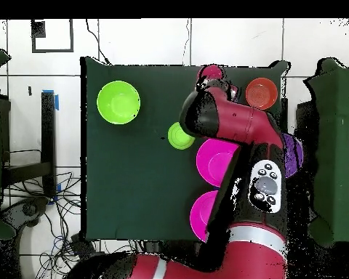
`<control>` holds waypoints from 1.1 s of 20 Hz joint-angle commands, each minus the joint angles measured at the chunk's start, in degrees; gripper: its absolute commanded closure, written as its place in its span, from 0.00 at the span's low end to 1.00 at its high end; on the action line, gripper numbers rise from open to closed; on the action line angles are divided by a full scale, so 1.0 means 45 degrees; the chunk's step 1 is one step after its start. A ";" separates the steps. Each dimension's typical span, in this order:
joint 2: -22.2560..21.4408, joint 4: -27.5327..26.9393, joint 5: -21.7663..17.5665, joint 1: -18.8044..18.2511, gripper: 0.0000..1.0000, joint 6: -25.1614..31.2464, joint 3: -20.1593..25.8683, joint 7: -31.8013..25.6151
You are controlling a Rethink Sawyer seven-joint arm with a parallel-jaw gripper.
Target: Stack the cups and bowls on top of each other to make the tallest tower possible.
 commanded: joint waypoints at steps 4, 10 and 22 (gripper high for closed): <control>-0.0792 0.2326 -0.2114 -0.1009 1.00 -0.1649 0.3871 0.0016; -0.1341 0.2321 -0.2381 -0.1329 1.00 -0.0688 0.4139 -0.0317; -0.3624 0.2796 -0.2254 -0.2398 1.00 0.1417 0.5320 -0.1287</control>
